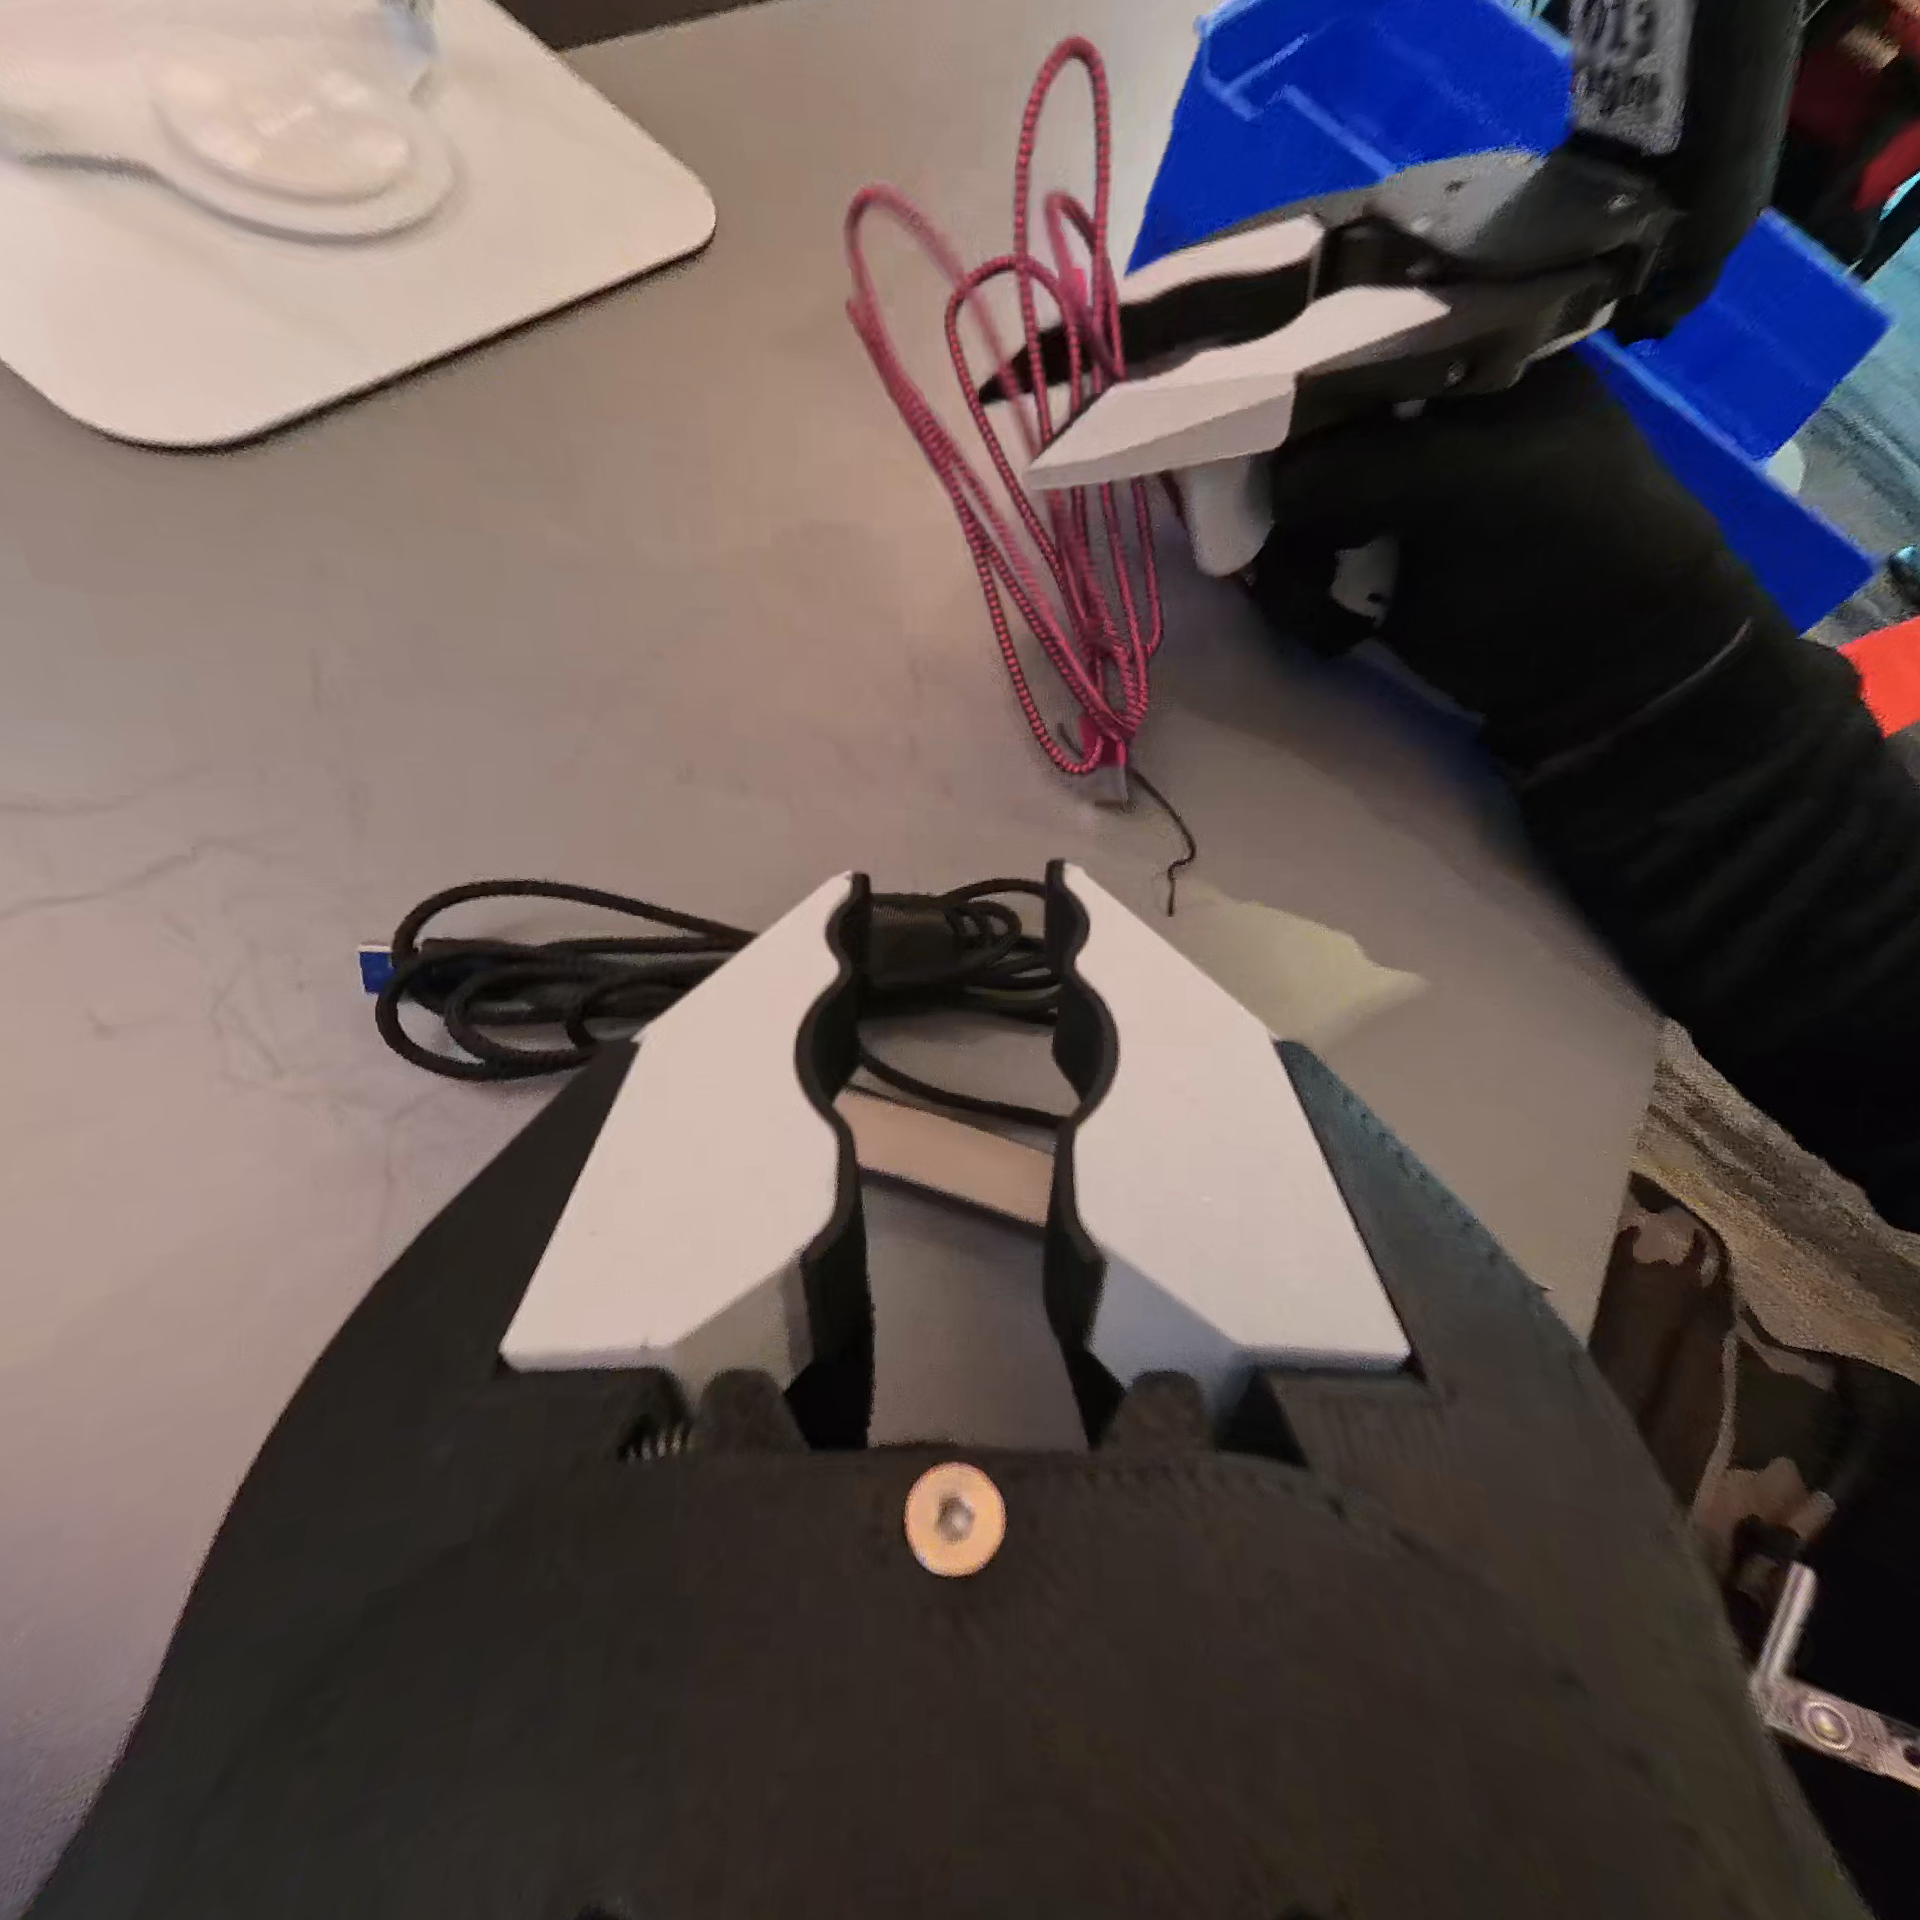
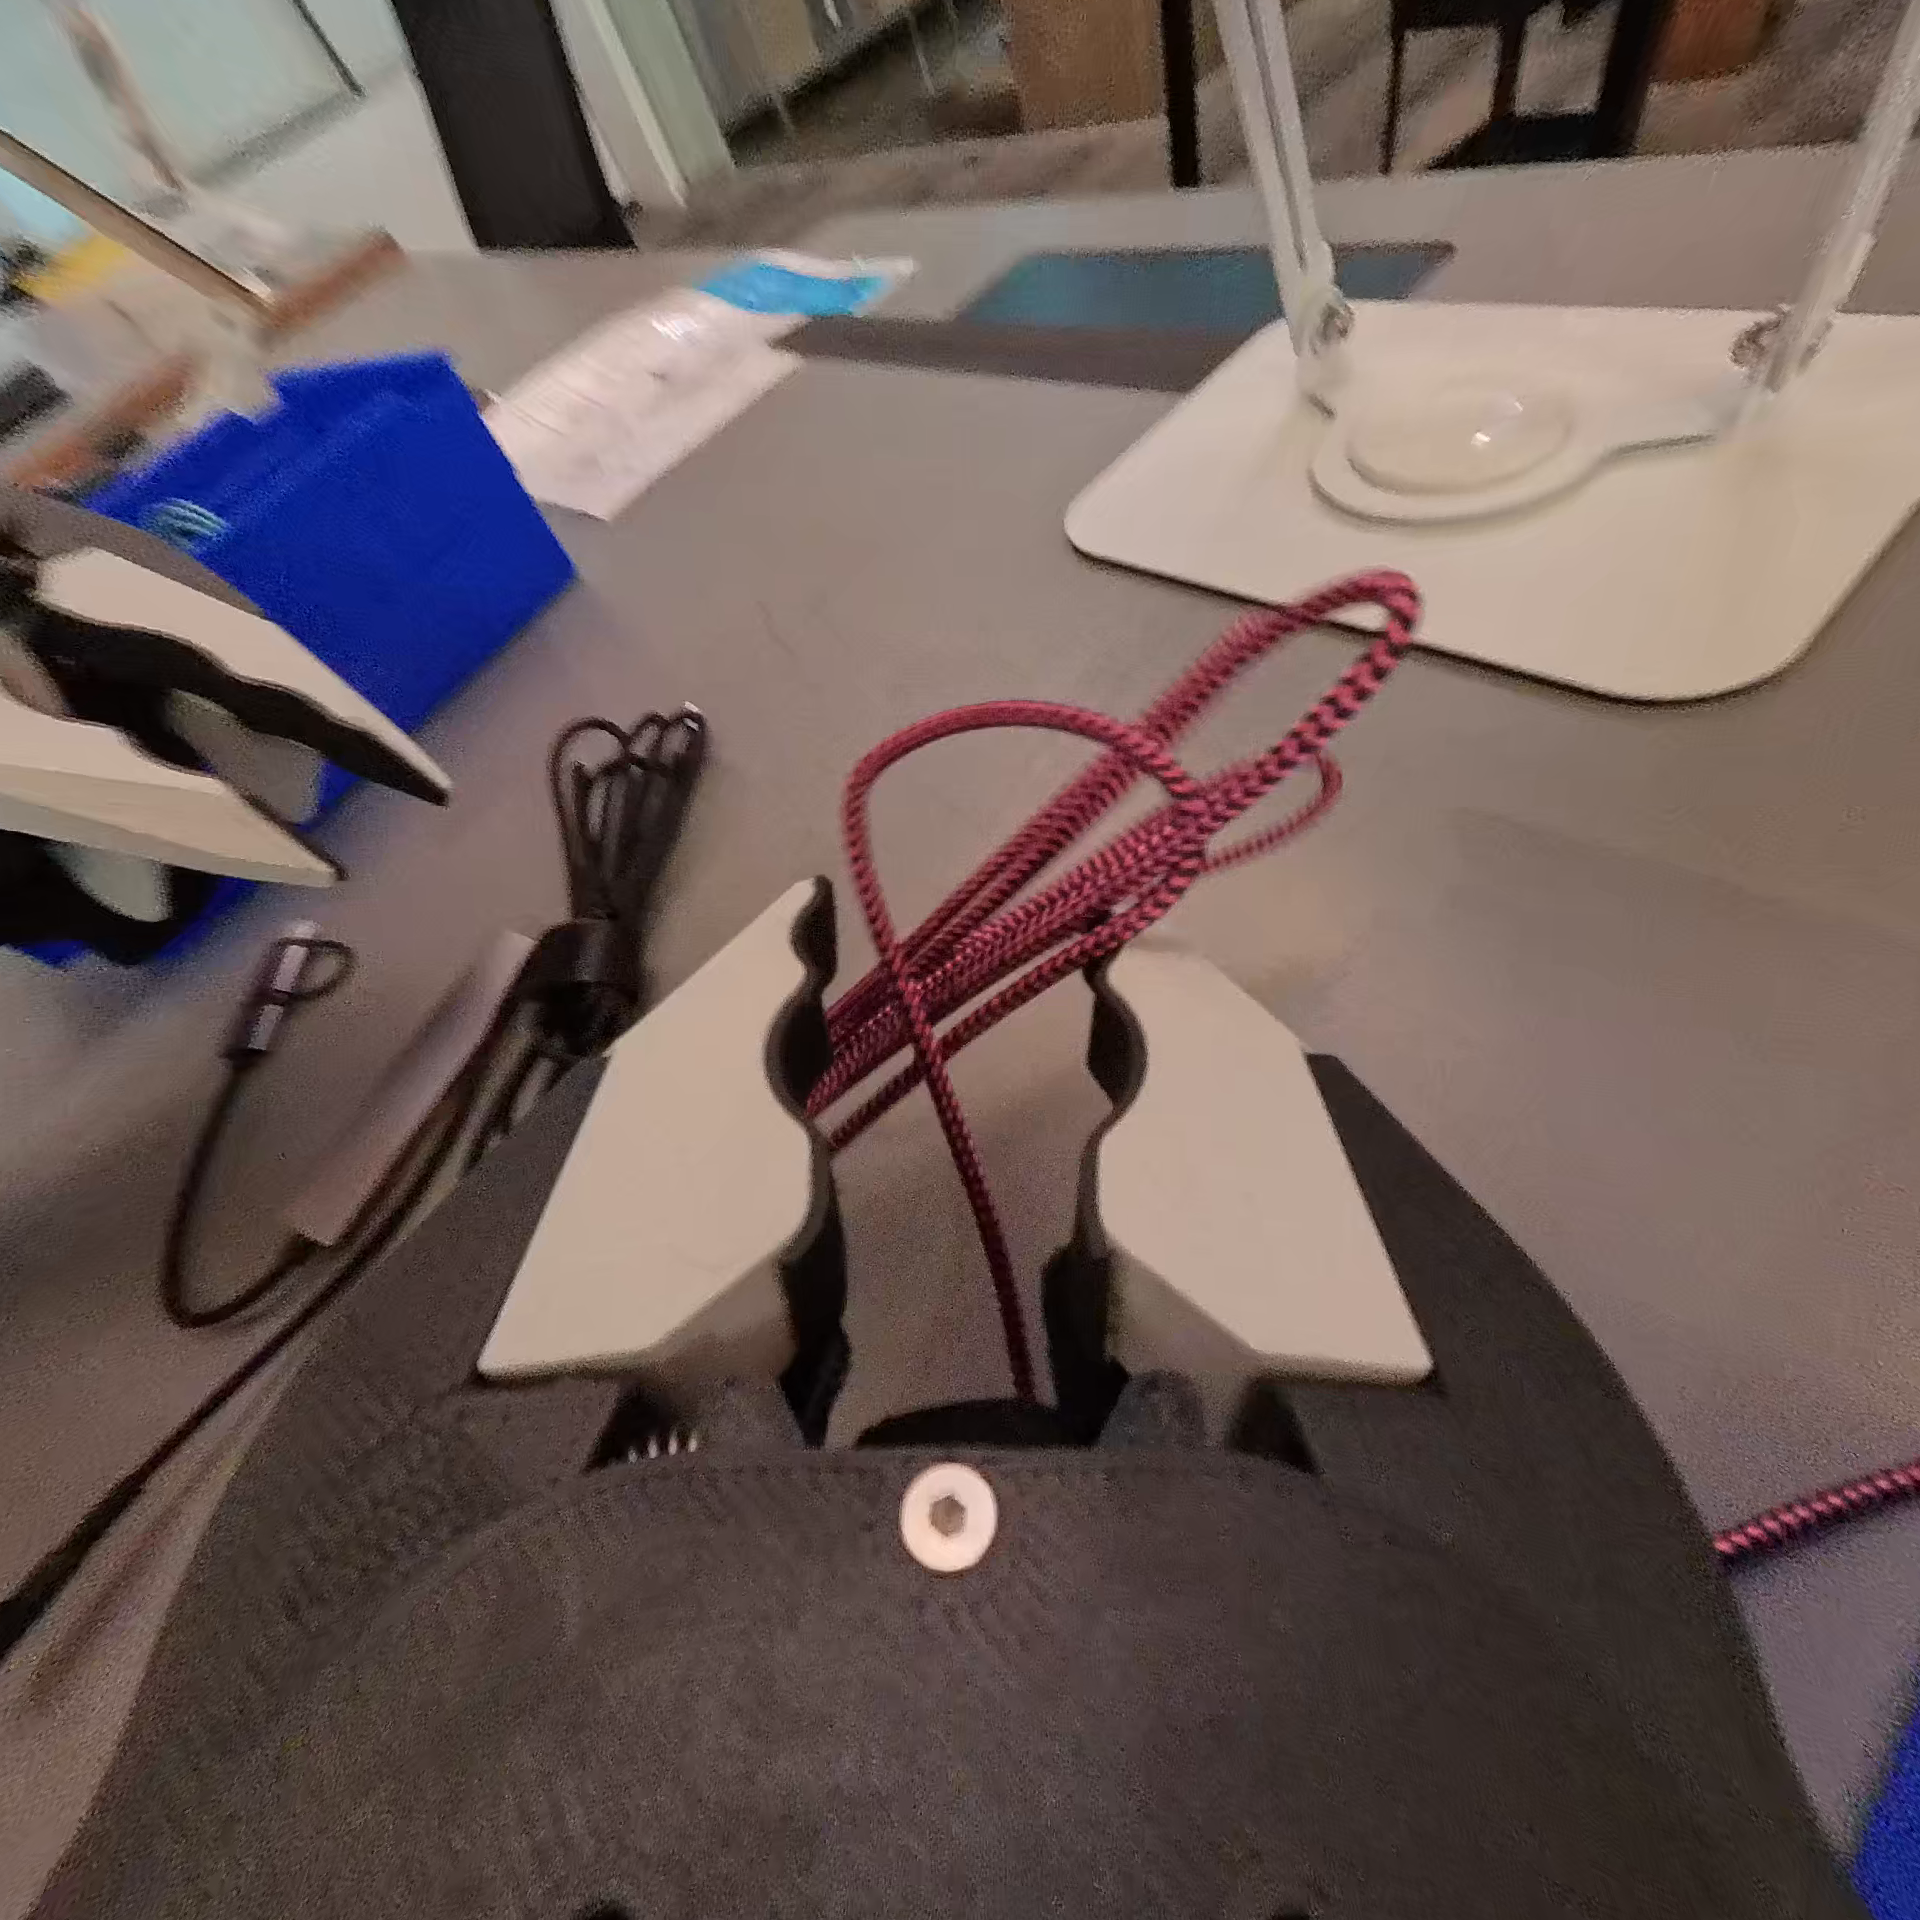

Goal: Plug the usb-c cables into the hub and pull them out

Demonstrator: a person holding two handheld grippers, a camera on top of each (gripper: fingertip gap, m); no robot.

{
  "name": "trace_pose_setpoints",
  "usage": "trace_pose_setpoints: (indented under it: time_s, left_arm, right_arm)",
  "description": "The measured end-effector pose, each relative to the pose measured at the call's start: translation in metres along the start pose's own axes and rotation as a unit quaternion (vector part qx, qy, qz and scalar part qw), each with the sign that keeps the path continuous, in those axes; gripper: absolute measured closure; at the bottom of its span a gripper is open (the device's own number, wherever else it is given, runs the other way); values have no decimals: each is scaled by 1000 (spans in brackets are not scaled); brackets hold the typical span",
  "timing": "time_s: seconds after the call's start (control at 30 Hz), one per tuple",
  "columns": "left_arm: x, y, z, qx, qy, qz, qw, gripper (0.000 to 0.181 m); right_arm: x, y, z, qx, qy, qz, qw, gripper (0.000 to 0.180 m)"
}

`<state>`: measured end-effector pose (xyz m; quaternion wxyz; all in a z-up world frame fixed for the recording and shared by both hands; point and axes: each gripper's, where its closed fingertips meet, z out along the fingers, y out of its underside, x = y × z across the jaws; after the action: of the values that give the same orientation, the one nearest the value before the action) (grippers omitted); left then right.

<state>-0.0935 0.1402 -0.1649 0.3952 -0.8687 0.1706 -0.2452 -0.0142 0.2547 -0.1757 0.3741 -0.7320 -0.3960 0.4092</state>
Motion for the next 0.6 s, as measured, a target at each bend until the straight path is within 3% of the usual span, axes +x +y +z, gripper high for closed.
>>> trace_pose_setpoints:
  time_s: [0.2, 0.33, 0.37, 0.47, 0.6]
  left_arm:
    - [-12, 5, 2, -9, -37, 5, 999, 151]
    - [-18, -7, -8, 27, -51, -7, 998, 152]
    - [-20, -10, -11, 37, -53, -10, 998, 153]
    - [-20, -12, -14, 44, -42, -21, 998, 153]
    - [-22, -14, -17, 52, -52, -22, 997, 153]
  right_arm:
    - [7, -26, -17, 41, 105, -102, 988, 111]
    - [-33, -38, -17, 55, 74, -197, 976, 123]
    - [-50, -35, -12, 47, 44, -219, 974, 134]
    - [-92, -2, 14, -48, -52, -225, 972, 138]
    - [-106, 51, 45, -193, -87, -235, 949, 131]
